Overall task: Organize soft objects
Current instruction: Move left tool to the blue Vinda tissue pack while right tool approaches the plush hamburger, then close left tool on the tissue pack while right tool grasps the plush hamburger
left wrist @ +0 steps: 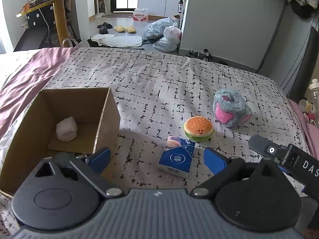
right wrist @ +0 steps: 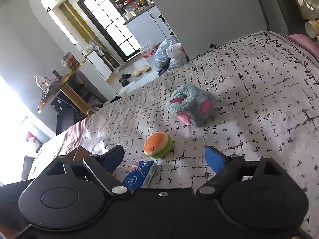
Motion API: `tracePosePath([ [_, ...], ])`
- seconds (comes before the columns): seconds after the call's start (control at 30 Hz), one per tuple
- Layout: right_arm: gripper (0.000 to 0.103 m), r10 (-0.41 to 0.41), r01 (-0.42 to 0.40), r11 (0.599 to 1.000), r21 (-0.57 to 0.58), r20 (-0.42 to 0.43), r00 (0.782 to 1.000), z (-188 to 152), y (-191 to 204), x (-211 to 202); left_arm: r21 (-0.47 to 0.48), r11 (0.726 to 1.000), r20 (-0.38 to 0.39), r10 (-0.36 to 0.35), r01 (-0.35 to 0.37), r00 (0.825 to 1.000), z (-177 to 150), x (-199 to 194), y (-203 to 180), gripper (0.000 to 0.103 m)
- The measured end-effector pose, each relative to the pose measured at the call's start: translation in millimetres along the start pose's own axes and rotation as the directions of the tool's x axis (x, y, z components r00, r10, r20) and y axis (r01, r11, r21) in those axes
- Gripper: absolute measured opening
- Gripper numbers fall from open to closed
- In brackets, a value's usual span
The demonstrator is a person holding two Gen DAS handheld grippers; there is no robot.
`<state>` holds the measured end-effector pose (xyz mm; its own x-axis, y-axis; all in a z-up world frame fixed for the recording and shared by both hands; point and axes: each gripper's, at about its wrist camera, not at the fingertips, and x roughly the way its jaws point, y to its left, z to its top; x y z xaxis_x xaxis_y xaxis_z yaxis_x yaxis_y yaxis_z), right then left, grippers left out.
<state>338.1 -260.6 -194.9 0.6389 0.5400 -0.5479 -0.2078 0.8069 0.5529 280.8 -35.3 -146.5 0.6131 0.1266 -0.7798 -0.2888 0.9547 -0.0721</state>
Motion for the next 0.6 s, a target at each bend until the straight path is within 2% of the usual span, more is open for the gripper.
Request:
tracePosePath([
  [0.2, 0.079, 0.024, -0.023, 0.999, 0.022, -0.041, 0.999, 5, -10, 17, 0.019, 1.0, -0.015, -0.01, 0.011, 1.0, 0, 20, -16, 0.094],
  [0.33, 0.071, 0.039, -0.036, 0.999, 0.035, -0.071, 0.997, 10, -16, 29, 0.009, 1.0, -0.059, -0.007, 0.008, 0.998, -1, 40, -22, 0.089],
  [0.6, 0.071, 0.065, -0.058, 0.997, 0.056, -0.129, 0.989, 10, -24, 58, 0.025, 1.0, -0.124, 0.012, -0.009, 0.992, -5, 77, -30, 0.089],
])
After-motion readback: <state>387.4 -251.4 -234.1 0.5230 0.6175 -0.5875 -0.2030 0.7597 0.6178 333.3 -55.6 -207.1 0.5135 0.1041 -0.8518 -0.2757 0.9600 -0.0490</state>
